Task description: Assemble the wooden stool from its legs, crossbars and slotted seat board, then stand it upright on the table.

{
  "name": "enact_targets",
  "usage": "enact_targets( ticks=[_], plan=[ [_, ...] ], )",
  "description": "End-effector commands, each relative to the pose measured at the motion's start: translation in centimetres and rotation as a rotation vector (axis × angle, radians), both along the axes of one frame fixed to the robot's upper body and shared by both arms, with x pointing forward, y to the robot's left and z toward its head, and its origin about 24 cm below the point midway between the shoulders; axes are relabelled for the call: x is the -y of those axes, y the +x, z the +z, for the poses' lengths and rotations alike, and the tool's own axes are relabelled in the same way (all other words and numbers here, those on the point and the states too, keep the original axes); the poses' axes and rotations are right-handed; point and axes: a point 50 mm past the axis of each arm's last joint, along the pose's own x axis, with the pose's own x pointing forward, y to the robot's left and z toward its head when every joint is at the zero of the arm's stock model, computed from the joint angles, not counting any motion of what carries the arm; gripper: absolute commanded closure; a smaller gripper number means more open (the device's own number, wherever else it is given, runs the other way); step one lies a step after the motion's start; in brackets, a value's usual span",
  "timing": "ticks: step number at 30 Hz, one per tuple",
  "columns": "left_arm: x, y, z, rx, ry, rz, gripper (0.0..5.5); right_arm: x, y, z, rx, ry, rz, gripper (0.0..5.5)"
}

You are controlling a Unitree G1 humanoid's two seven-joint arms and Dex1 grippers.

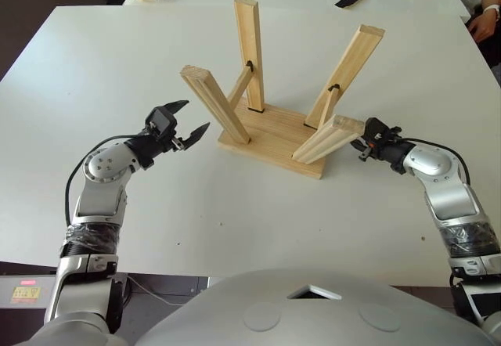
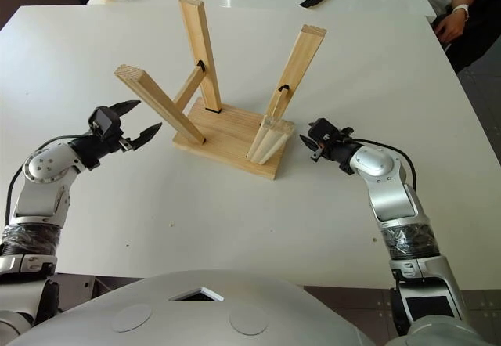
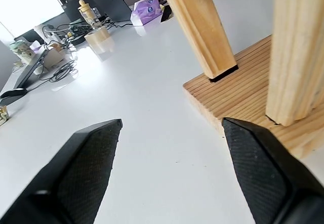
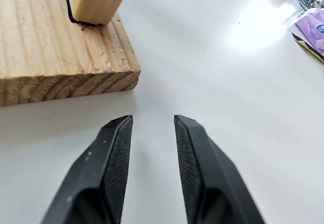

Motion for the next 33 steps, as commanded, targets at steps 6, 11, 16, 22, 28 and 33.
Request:
enact_targets(
  ticks=[6,11,16,22,28,33],
  plan=[
    [1.8,2.8,-3.9,-0.007,0.172,0.047,2.7,-0.3,1.0,-0.2,0.018,-0.046,0.009,4.62],
    [0.5,1.8,-6.5,-0.058,0.249,0.049,2.7,-1.2,1.2,-0.2,0.021,-0.047,0.046,4.62],
    [0.9,0.6,-7.5,-0.073,0.232,-0.021,2.7,-2.2,1.2,-0.3,0.02,-0.036,0.078,4.62],
    [1.9,-2.1,-7.9,-0.076,0.181,-0.111,2.7,-3.3,1.6,-0.1,0.033,-0.016,0.1,4.62],
    [2.4,-6.4,-7.6,-0.125,0.134,-0.175,2.7,-3.1,1.3,-0.1,0.038,-0.015,0.088,4.62],
    [1.1,-6.1,-6.6,-0.135,0.156,-0.137,2.7,-3.3,0.3,-0.5,0.015,-0.004,0.088,4.62]
  ],
)
